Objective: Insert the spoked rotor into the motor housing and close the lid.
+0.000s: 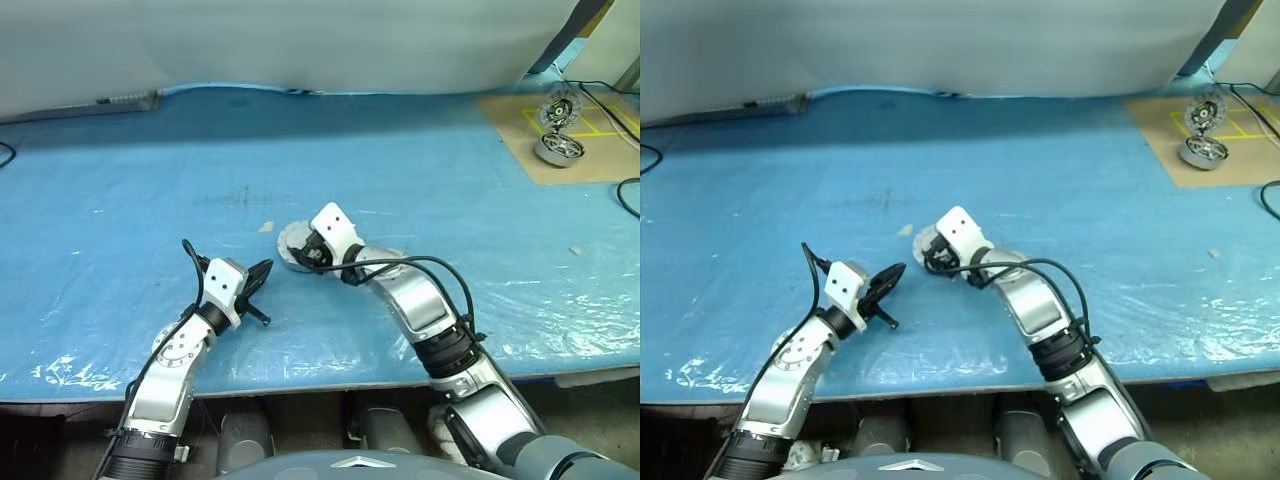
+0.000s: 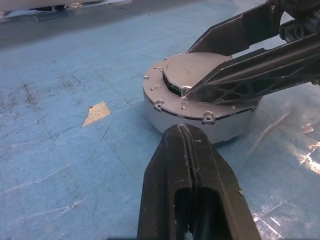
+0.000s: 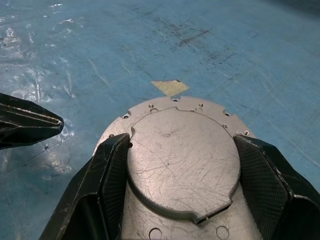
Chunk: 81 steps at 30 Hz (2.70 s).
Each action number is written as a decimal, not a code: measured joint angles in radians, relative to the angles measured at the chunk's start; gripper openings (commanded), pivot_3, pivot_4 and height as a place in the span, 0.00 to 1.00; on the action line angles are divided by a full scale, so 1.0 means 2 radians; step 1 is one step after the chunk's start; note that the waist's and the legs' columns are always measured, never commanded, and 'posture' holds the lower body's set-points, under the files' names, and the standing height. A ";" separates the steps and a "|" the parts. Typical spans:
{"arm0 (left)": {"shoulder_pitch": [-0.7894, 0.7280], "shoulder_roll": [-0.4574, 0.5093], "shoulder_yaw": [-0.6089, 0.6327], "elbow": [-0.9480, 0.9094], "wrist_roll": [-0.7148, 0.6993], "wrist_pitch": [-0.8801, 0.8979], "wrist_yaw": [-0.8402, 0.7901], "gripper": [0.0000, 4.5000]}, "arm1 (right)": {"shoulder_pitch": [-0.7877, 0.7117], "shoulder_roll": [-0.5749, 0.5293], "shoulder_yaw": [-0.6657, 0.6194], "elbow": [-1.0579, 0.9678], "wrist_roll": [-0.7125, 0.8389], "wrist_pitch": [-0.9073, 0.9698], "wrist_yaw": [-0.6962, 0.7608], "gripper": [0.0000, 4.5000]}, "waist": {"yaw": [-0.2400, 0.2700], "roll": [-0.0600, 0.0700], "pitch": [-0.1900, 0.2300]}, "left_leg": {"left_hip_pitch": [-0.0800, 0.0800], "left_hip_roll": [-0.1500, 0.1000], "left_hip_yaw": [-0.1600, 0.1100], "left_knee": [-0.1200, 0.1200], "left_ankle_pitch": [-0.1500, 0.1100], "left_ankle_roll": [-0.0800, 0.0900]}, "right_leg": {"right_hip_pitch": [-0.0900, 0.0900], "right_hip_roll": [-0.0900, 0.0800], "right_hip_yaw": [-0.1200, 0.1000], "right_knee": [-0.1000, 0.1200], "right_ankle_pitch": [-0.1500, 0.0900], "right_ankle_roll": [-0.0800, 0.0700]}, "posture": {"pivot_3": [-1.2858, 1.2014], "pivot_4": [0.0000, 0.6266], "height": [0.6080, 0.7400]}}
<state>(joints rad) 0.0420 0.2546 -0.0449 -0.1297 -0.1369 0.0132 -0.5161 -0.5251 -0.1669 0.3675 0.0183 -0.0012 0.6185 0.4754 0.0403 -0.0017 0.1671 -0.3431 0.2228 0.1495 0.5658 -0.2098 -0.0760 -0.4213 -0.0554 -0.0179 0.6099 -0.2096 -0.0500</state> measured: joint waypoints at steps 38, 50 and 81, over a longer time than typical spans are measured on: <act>-0.235 0.017 0.074 0.091 -0.195 0.405 -0.017 0.00 | 0.001 0.004 -0.007 0.015 0.001 -0.009 0.015 0.66 | 0.001 0.001 -0.002 | 0.000 0.000 0.000 0.000 0.000 0.000 | 0.001 0.000 0.000 0.000 0.000 0.000 | 0.52 0.24 1.00; -0.238 0.015 0.043 0.092 -0.173 0.386 -0.011 0.00 | 0.007 0.005 -0.007 0.012 -0.001 -0.010 0.011 0.66 | 0.001 0.001 -0.002 | 0.001 0.000 0.000 -0.001 0.000 0.000 | 0.001 0.000 0.000 -0.001 0.000 0.000 | 0.52 0.24 1.00; -0.239 -0.016 0.021 0.084 -0.144 0.362 -0.003 0.00 | 0.050 0.113 -0.321 -0.097 0.243 0.321 -0.067 1.00 | 0.015 0.002 -0.002 | -0.002 -0.001 -0.001 -0.003 0.000 0.000 | -0.001 -0.001 0.000 -0.003 -0.001 0.002 | 0.52 0.24 1.00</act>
<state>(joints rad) -0.4369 0.2226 -0.0029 0.0391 -0.4252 0.7369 -0.5226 -0.4245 0.0585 -0.2751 -0.1759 0.4842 1.2613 0.3404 0.0710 0.0018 0.1621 -0.3470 0.2199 0.1482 0.5606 -0.2096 -0.0765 -0.4225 -0.0573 -0.0188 0.6042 -0.2120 -0.0464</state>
